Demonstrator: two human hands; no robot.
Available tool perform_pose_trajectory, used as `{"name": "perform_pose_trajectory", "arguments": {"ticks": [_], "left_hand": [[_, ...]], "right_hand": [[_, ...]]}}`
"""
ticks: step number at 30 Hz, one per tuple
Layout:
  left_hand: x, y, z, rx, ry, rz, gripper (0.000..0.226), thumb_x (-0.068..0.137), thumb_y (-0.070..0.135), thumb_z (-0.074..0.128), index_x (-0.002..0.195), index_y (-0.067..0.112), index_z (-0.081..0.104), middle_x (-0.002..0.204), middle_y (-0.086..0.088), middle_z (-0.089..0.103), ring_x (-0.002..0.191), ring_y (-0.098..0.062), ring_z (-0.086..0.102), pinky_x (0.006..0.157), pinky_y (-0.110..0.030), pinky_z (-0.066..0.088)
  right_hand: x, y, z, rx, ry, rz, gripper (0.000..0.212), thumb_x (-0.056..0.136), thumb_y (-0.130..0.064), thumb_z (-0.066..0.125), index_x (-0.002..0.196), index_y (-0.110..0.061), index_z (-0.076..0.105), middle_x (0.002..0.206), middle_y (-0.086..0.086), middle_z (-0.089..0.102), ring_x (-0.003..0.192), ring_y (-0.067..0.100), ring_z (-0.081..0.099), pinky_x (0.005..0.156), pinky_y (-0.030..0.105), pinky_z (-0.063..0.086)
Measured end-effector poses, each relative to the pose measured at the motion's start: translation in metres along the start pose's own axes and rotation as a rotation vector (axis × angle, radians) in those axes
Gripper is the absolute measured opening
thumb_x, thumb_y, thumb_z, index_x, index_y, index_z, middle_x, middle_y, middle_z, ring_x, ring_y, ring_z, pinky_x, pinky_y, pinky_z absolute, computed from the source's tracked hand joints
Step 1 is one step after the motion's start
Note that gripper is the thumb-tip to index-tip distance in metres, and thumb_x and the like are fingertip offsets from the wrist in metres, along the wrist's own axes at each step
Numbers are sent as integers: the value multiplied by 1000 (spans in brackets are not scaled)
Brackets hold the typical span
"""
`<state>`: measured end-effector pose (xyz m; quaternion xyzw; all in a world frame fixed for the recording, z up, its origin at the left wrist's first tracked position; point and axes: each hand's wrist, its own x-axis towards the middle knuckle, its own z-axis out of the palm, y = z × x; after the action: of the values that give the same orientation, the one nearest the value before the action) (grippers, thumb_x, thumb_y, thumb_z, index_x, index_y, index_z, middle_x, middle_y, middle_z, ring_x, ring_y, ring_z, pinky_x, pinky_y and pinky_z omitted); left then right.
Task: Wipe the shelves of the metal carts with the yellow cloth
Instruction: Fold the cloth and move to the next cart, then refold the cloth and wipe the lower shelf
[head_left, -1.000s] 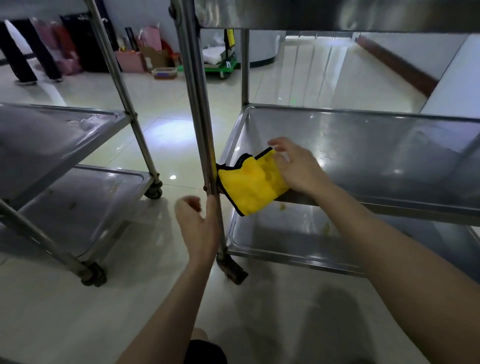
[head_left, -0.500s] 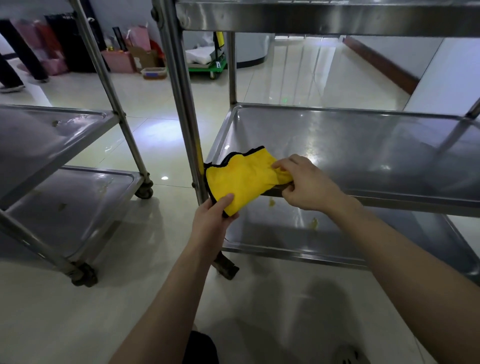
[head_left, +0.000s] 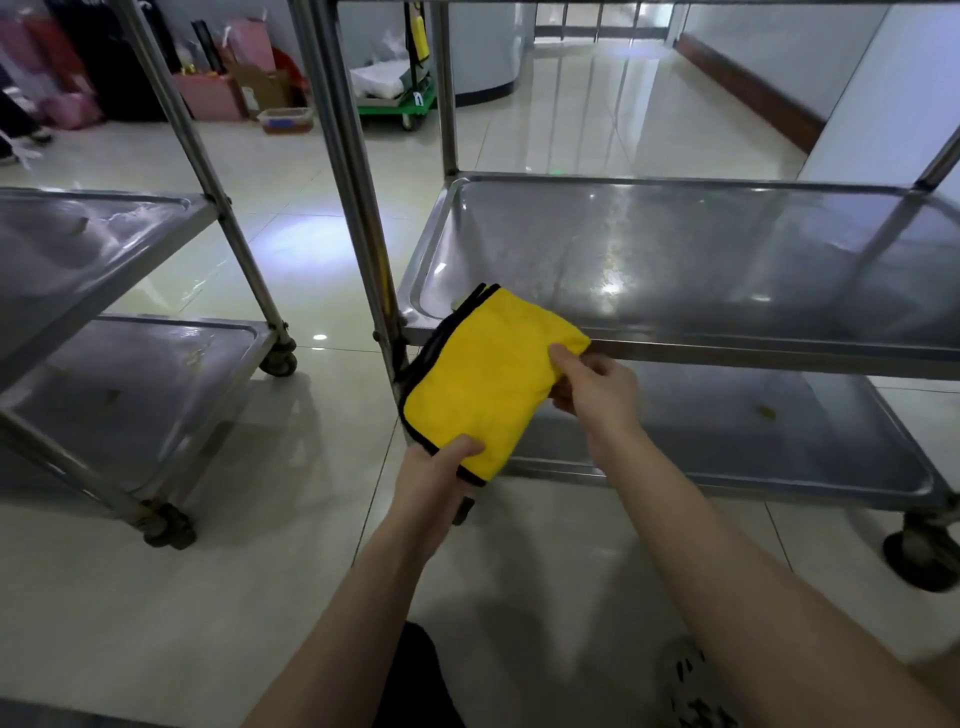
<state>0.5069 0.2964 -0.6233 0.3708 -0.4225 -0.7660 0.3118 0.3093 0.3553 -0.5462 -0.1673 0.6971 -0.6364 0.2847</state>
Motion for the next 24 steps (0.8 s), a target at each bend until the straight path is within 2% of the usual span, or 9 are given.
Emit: {"name": "perform_pose_trajectory", "arguments": {"ticks": [4, 7, 8, 11, 13, 15, 18, 21, 24], "left_hand": [[-1, -23, -18, 3, -46, -168, 52, 91, 7, 83, 138, 21, 64, 134, -6, 74, 116, -36, 73, 90, -45, 63], [6, -29, -26, 157, 30, -78, 69, 62, 27, 103, 123, 33, 71, 121, -14, 74, 96, -32, 76, 75, -34, 63], [11, -31, -30, 211, 55, -24, 86, 55, 26, 103, 131, 34, 62, 125, -10, 72, 96, -24, 78, 73, -31, 63], [25, -38, -34, 418, 5, -16, 133, 61, 17, 104, 166, 32, 24, 161, 6, 50, 132, -14, 63, 94, -44, 66], [31, -48, -33, 582, -112, -63, 142, 63, 15, 107, 170, 36, 17, 163, 16, 35, 148, -12, 40, 107, -51, 60], [37, -56, -33, 698, -220, -100, 125, 65, 20, 106, 167, 33, 35, 162, 14, 43, 149, -15, 43, 112, -52, 56], [42, -63, -40, 791, -296, -107, 60, 76, 36, 92, 132, 25, 76, 129, -4, 77, 124, -27, 71, 109, -57, 56], [49, -61, -45, 937, -157, -40, 36, 84, 33, 82, 115, 14, 80, 110, -18, 78, 107, -35, 74, 99, -60, 58], [65, -51, -36, 1146, -130, 85, 32, 98, 24, 76, 128, 14, 72, 110, -13, 74, 102, -33, 71, 91, -49, 61]], "right_hand": [[-10, 17, -14, -188, -140, -252, 17, 96, -27, 79, 94, -12, 71, 87, 16, 74, 81, 32, 74, 74, 50, 63], [-14, 31, -26, -399, -298, -399, 14, 98, -32, 76, 95, -25, 65, 89, -1, 66, 85, 17, 65, 78, 38, 57], [-17, 36, -28, -481, -338, -439, 15, 98, -34, 75, 95, -29, 62, 92, -6, 65, 88, 13, 64, 79, 34, 55], [-26, 55, -35, -669, -471, -487, 10, 96, -36, 69, 98, -33, 60, 92, -14, 67, 87, 6, 65, 76, 36, 56], [-31, 68, -40, -743, -511, -485, 12, 90, -40, 63, 98, -32, 60, 89, -14, 67, 84, 7, 64, 70, 38, 55], [-31, 84, -46, -744, -505, -458, 11, 89, -39, 62, 98, -33, 60, 89, -14, 67, 84, 6, 64, 70, 38, 54], [-25, 110, -53, -686, -442, -382, 12, 96, -31, 71, 98, -31, 60, 91, -16, 68, 89, 3, 66, 78, 35, 55], [-21, 131, -57, -644, -398, -263, 16, 102, -32, 71, 107, -24, 58, 102, -11, 69, 96, 12, 68, 84, 41, 57], [-13, 141, -53, -618, -339, -234, 21, 104, -34, 68, 109, -18, 56, 102, -5, 68, 95, 19, 67, 76, 36, 53]]}}
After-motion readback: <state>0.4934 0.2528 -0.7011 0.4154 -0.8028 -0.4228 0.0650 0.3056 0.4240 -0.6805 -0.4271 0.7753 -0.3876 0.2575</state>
